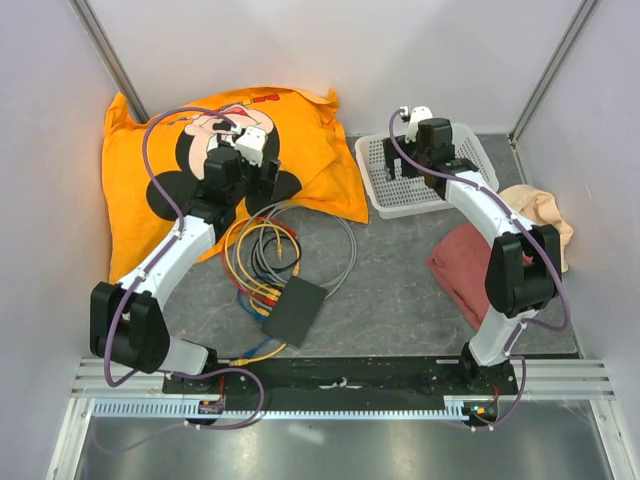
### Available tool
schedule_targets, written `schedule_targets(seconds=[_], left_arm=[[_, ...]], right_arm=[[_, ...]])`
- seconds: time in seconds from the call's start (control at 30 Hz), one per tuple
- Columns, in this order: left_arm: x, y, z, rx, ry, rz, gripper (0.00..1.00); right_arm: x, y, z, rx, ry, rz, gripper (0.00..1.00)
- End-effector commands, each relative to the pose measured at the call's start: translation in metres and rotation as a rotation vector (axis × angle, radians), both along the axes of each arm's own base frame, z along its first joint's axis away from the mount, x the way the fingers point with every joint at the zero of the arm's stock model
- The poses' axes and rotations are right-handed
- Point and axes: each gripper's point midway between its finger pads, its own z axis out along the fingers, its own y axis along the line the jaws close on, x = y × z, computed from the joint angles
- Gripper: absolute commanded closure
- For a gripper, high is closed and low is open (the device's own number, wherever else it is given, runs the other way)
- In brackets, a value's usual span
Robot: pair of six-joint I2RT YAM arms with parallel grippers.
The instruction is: Pull the plug from the switch port
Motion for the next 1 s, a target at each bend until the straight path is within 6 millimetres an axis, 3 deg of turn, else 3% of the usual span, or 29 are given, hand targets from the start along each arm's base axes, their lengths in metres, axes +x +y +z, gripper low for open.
schedule_targets(seconds=[0.0,0.1,0.13,0.17,0.23,0.33,0.37,0.5,0.63,0.67,0.73,0.77,0.8,0.93,0.97], left_arm=[[-0.012,-0.020,-0.004,0.037,0.036,-0.153,0.01],[-0.016,-0.048,0.013,-0.049,0.025,-0.262,0.01],[-0.018,-0.061,0.013,-0.086,0.043,-0.310,0.01],[-0.014,-0.067,0.027,-0.112,0.027,-0.317,0.01],[-0.011,-0.078,0.024,-0.186,0.084,-0.302,0.01],[-0.007,-0.086,0.028,-0.296,0.113,-0.275,0.01],[-0.011,-0.086,0.020,-0.311,0.126,-0.269,0.01],[-0.026,-0.092,0.021,-0.315,0.132,-0.329,0.01],[-0.026,-0.080,0.017,-0.169,0.097,-0.349,0.01],[-0.025,-0.076,0.014,-0.148,0.102,-0.341,0.01],[-0.025,-0.074,0.010,-0.120,0.106,-0.338,0.01],[-0.025,-0.073,0.009,-0.116,0.110,-0.337,0.01],[-0.029,-0.073,0.006,-0.114,0.131,-0.342,0.01],[-0.043,-0.070,-0.001,-0.101,0.173,-0.358,0.01],[-0.047,-0.069,-0.001,-0.094,0.183,-0.357,0.02]], right_arm=[[0.003,0.032,0.008,0.133,0.040,0.082,0.02],[0.001,0.045,0.010,0.162,0.094,0.154,0.02],[-0.003,0.044,0.006,0.157,0.132,0.150,0.02],[-0.002,0.041,0.007,0.153,0.136,0.134,0.02],[-0.004,0.035,0.015,0.142,0.116,0.113,0.02],[-0.012,0.023,0.016,0.073,0.100,0.109,0.02],[-0.014,0.020,0.015,0.064,0.107,0.095,0.02],[-0.021,0.015,0.012,0.023,0.101,0.111,0.02],[-0.001,0.014,0.020,0.012,0.029,0.091,0.02],[0.006,0.015,0.011,0.008,0.040,0.093,0.02],[0.017,0.022,0.015,0.028,0.030,0.103,0.04],[0.021,0.029,0.003,0.049,0.058,0.128,0.05],[0.025,0.036,0.008,0.068,0.050,0.139,0.07],[0.013,0.073,-0.011,0.038,0.093,0.235,0.08],[0.005,0.082,-0.006,0.030,0.088,0.282,0.09]])
